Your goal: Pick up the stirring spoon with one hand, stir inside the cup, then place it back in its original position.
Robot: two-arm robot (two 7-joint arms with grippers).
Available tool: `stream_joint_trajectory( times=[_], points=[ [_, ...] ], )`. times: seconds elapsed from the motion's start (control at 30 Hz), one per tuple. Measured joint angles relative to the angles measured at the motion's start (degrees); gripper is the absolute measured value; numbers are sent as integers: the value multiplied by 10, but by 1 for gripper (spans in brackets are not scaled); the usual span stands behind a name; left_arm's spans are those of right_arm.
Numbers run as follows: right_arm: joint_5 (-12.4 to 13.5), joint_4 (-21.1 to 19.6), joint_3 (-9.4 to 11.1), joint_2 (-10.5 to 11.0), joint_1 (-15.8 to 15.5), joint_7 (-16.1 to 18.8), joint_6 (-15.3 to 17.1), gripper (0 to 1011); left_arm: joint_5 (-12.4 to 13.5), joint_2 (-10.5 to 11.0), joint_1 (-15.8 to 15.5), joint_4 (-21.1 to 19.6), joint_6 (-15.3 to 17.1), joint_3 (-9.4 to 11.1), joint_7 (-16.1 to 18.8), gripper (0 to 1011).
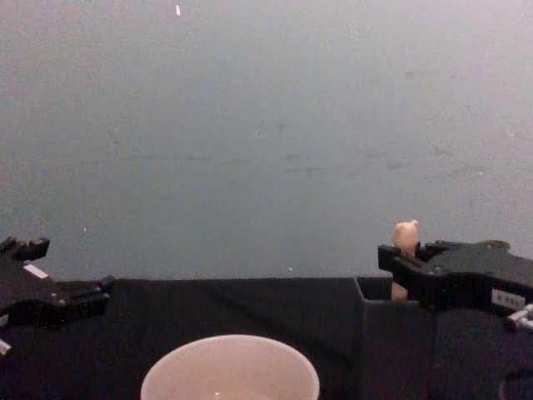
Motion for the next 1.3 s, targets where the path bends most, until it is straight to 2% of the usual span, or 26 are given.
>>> stream_joint_trajectory(
  times=[0.37,0.47,0.5,0.6,0.63,0.67,0.77,0.97,1.0,1.07,1.1,1.3],
  points=[
    [3,-1,1,0,0,1,0,197,0,0,0,0,0,0,0,1001],
    [3,-1,2,0,0,1,0,270,0,0,0,0,0,0,0,1001],
    [4,-1,2,0,0,1,0,332,0,0,0,0,0,0,0,1001],
    [4,-1,2,0,0,1,0,388,0,0,0,0,0,0,0,1001],
    [4,-1,2,0,0,1,0,450,0,0,0,0,0,0,0,1001],
    [4,-1,2,0,0,1,0,450,0,0,0,0,0,0,0,1001],
    [5,-1,2,0,0,1,0,568,0,0,0,0,0,0,0,1001],
    [5,-2,3,0,0,2,-1,730,0,0,0,0,0,0,0,1001],
    [5,-2,3,0,0,2,-1,787,0,0,0,0,0,0,0,1001],
    [5,-2,2,0,0,2,-1,820,0,0,0,0,0,0,0,1001],
    [5,-2,3,0,0,2,-1,879,0,0,0,0,0,0,0,1001],
    [5,-2,2,0,0,2,-1,1002,0,0,0,0,0,0,0,1001]
  ],
)
